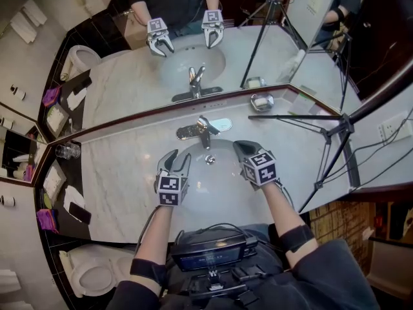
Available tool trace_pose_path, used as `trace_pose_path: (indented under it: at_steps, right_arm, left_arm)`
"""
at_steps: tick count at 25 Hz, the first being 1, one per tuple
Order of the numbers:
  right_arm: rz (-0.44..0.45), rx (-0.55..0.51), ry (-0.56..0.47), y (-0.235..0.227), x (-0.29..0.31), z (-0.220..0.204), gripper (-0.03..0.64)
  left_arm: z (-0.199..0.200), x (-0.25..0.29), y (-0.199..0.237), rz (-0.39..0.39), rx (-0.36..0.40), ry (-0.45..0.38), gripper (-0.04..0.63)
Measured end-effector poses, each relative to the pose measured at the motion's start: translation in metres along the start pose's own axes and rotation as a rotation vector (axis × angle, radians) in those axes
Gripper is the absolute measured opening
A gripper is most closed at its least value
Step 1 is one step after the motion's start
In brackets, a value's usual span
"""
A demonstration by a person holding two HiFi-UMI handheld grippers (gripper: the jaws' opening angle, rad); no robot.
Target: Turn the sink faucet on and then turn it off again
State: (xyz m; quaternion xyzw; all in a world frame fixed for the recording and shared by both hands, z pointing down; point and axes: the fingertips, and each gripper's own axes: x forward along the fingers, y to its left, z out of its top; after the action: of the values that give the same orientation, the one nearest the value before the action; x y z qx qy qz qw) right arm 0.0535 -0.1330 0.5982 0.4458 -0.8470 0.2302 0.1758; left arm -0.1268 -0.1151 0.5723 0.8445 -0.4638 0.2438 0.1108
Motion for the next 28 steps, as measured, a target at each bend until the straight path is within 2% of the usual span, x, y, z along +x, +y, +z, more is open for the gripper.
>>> trace_pose_path:
  at_steps: [4,7,11,13,16,20,28]
  right_arm:
    - [-0.008,0.015,0.006,-0.004,0.000,-0.005,0.023]
    - [-0.011,0.016,0.009,-0.006,-0.001,-0.007,0.023]
    - [-0.020,0.023,0.010,-0.010,-0.002,-0.008,0.023]
    - [-0.023,0.025,0.012,-0.013,-0.001,-0.008,0.023]
    - [-0.027,0.030,0.016,-0.017,-0.001,-0.010,0.023]
    - [-0.033,0.039,0.021,-0.024,-0.003,-0.015,0.023]
    - [-0.053,0.062,0.027,-0.035,-0.009,-0.024,0.023]
  left_arm:
    - [0.003,0.034,-0.017,-0.028,0.227,0.042,0.226]
    - [0.006,0.062,-0.027,-0.052,0.432,0.073,0.278]
    - [0.003,0.097,-0.043,-0.101,0.699,0.117,0.298]
    - [0.002,0.111,-0.047,-0.104,0.795,0.136,0.298]
    - [-0.002,0.131,-0.051,-0.115,0.875,0.158,0.298]
    - [-0.015,0.153,-0.058,-0.144,0.922,0.184,0.298]
    - [-0.019,0.173,-0.064,-0.138,0.938,0.202,0.293]
